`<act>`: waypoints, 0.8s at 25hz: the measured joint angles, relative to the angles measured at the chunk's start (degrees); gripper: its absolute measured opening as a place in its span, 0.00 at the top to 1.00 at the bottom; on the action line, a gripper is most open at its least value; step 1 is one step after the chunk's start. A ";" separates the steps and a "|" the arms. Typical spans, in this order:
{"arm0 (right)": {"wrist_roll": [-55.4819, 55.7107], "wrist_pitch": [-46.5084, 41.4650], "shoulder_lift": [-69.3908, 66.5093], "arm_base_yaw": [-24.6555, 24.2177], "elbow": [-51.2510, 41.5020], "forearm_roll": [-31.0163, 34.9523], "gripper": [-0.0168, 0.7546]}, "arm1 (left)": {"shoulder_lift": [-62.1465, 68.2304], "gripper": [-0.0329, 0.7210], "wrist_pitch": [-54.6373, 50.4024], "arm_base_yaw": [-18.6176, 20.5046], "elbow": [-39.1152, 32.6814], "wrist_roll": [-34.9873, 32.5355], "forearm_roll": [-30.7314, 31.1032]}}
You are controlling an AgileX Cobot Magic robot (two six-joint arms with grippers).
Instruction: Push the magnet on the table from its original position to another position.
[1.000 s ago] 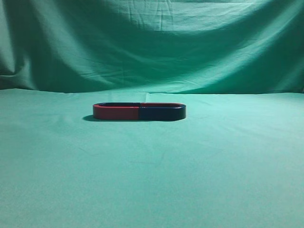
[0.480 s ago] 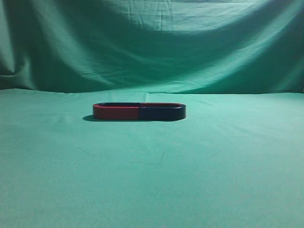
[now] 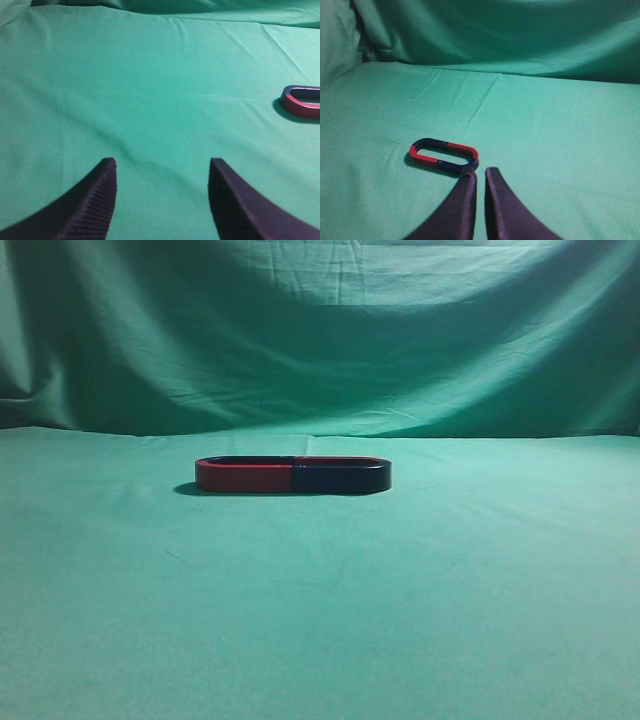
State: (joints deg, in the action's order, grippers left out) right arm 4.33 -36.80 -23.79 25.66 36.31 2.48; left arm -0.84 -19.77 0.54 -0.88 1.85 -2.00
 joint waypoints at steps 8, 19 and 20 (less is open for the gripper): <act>0.00 22.40 2.38 -0.47 -16.40 -10.40 0.98 | 0.00 0.43 0.00 0.00 0.00 0.00 0.00; 1.26 25.38 20.76 -13.73 -34.53 -12.11 0.98 | 0.00 0.43 0.00 0.00 0.00 0.00 0.00; 1.29 25.38 22.49 -14.94 -35.55 -12.11 0.98 | 0.00 0.43 0.00 0.00 0.00 0.00 0.00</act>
State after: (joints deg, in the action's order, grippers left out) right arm 5.62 -11.42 -1.30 10.72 0.75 -9.63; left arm -0.84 -19.77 0.54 -0.88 1.85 -2.00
